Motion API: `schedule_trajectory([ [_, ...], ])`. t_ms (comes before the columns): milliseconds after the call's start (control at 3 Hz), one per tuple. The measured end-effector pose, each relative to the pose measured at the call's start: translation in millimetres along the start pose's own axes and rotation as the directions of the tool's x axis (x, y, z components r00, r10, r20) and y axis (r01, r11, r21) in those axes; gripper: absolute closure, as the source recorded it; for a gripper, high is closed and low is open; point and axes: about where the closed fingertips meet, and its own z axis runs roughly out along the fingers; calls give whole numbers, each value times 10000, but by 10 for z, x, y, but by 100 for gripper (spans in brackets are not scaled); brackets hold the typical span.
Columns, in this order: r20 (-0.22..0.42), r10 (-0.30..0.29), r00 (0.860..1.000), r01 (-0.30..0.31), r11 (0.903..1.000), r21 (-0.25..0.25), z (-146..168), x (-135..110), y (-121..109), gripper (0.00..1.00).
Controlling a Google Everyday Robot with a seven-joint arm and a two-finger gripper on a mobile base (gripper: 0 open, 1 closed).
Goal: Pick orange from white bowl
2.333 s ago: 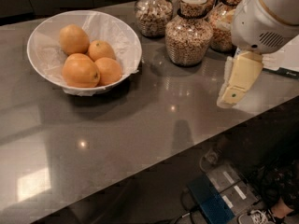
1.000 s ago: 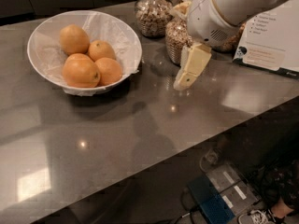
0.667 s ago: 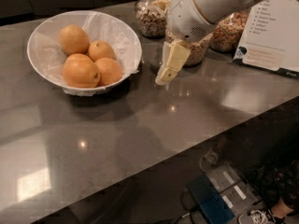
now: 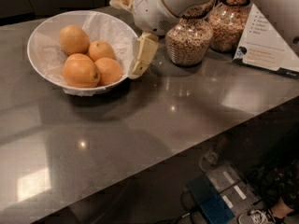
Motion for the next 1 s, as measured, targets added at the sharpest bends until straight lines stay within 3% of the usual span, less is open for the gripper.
schedule_trajectory([
  [667, 697, -1031, 9922, 1054, 9940, -303, 285, -135, -227, 0],
  [1000, 475, -1817, 9822, 1842, 9814, -548, 329, -96, -253, 0],
])
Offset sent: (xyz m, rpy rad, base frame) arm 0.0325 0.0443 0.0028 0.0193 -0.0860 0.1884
